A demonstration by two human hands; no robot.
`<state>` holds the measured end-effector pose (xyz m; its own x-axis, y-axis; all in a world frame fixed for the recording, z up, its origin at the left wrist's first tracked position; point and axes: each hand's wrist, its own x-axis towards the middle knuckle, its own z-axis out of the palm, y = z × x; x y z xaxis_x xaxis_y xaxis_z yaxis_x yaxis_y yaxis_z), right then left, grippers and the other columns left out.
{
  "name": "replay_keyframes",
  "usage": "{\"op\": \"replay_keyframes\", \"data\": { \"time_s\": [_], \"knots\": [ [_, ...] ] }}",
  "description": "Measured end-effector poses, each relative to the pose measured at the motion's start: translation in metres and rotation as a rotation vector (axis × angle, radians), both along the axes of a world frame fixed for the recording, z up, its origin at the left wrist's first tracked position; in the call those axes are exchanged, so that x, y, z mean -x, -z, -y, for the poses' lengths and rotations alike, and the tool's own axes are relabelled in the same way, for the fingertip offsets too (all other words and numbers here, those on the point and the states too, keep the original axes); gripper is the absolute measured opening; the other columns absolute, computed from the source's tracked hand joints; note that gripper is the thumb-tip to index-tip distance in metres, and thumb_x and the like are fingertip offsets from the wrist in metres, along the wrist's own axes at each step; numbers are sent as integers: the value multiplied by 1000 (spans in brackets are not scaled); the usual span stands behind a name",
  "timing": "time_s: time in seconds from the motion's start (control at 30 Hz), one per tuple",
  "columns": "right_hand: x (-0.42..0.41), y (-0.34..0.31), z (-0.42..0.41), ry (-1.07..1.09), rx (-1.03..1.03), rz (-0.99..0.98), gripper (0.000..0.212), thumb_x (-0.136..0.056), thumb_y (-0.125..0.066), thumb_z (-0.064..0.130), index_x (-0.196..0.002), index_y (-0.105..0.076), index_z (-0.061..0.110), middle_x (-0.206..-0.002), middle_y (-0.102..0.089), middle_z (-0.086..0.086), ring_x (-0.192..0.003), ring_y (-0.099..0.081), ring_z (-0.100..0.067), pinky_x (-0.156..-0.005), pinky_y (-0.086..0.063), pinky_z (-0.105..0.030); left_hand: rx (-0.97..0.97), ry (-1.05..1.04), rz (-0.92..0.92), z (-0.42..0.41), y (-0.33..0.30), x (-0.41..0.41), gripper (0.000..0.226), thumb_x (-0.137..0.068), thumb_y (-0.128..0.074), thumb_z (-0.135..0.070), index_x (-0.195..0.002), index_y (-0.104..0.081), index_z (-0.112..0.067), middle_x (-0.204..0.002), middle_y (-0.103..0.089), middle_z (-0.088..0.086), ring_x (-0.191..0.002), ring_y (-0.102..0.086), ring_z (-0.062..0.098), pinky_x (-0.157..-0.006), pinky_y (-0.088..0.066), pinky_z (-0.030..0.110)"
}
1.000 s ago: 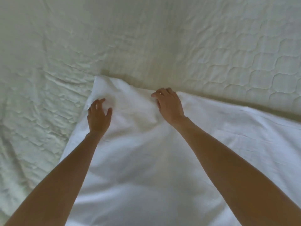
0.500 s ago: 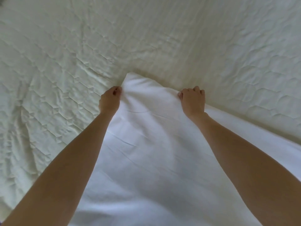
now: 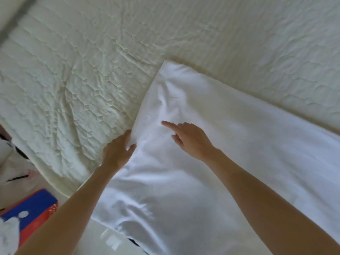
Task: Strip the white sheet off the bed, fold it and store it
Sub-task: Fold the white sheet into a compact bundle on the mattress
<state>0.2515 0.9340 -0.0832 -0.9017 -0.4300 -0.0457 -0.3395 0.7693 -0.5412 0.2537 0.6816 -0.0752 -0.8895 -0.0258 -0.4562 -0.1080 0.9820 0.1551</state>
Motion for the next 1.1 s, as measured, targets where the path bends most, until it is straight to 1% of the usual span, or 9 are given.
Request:
{"op": "replay_keyframes", "data": {
  "time_s": [0.1, 0.17, 0.23, 0.33, 0.4, 0.57, 0.67, 0.9, 1.1],
  "knots": [
    [-21, -29, 30, -44, -141, 0, 81, -90, -43, 4, -143, 2, 47, -71, -48, -1, -61, -47, -19, -58, -40, -30, -243, 253, -243, -22, -25, -43, 46, -85, -50, -37, -130, -49, -26, -112, -67, 5, -89, -68, 27, -75, -56, 38],
    [-27, -34, 33, -27, -256, -70, 74, -84, -51, -1, -143, -29, 36, -72, -52, -3, -62, -53, -21, -56, -38, -31, -345, 362, -247, -34, -33, -70, 49, -83, -61, -26, -128, -44, -36, -106, -69, -2, -86, -69, 20, -71, -57, 35],
    [-45, -39, 22, 11, -362, -189, 37, -65, -73, 1, -97, -68, 19, -62, -59, 0, -52, -58, -21, -49, -35, -24, -288, 339, -155, -34, -41, -102, 57, -82, -64, -16, -132, -44, -34, -110, -66, -4, -93, -64, 20, -78, -55, 35],
    [-77, -31, -9, 77, -426, -190, 27, -50, -84, 6, -65, -66, 21, -48, -58, 5, -39, -54, -18, -46, -31, -19, 87, 318, -117, -18, -45, -130, 39, -85, -57, -16, -124, -57, -19, -109, -64, 5, -97, -59, 30, -80, -50, 40],
    [-104, -30, -30, 110, -414, -160, 27, -55, -82, 3, -67, -65, 19, -48, -57, 3, -38, -52, -21, -48, -28, -21, 174, 309, -146, -16, -53, -146, 28, -86, -57, -17, -114, -62, -16, -100, -65, 7, -90, -61, 33, -73, -50, 39],
    [-172, -35, -89, 350, -321, -174, 7, -85, -62, 9, -91, -63, 13, -68, -66, -4, -56, -61, -28, -57, -31, -26, -197, 381, -215, -73, -73, -211, 21, -91, -56, -29, -101, -65, -13, -82, -64, 5, -72, -64, 31, -58, -48, 33],
    [-219, -53, -138, 459, -286, -97, 17, -96, -47, 21, -101, -60, 12, -79, -68, -8, -69, -62, -33, -63, -40, -32, -354, 306, -141, -125, -77, -263, 28, -91, -51, -37, -99, -64, -14, -81, -61, 3, -72, -61, 24, -62, -46, 31],
    [-345, -72, -251, 477, -417, -240, 4, -83, -66, 11, -86, -64, 9, -72, -64, -9, -56, -59, -31, -60, -38, -31, -350, 375, 109, -220, -93, -373, 25, -92, -52, -37, -113, -56, -24, -93, -59, -6, -82, -59, 17, -75, -44, 30],
    [-435, -63, -318, 340, -560, -411, 19, -70, -70, -1, -84, -62, 9, -96, -60, -12, -84, -55, -33, -66, -39, -35, -481, 415, 110, -271, -103, -448, 22, -94, -51, -32, -112, -55, -21, -90, -65, -3, -67, -57, 14, -65, -45, 25]
  ]
}}
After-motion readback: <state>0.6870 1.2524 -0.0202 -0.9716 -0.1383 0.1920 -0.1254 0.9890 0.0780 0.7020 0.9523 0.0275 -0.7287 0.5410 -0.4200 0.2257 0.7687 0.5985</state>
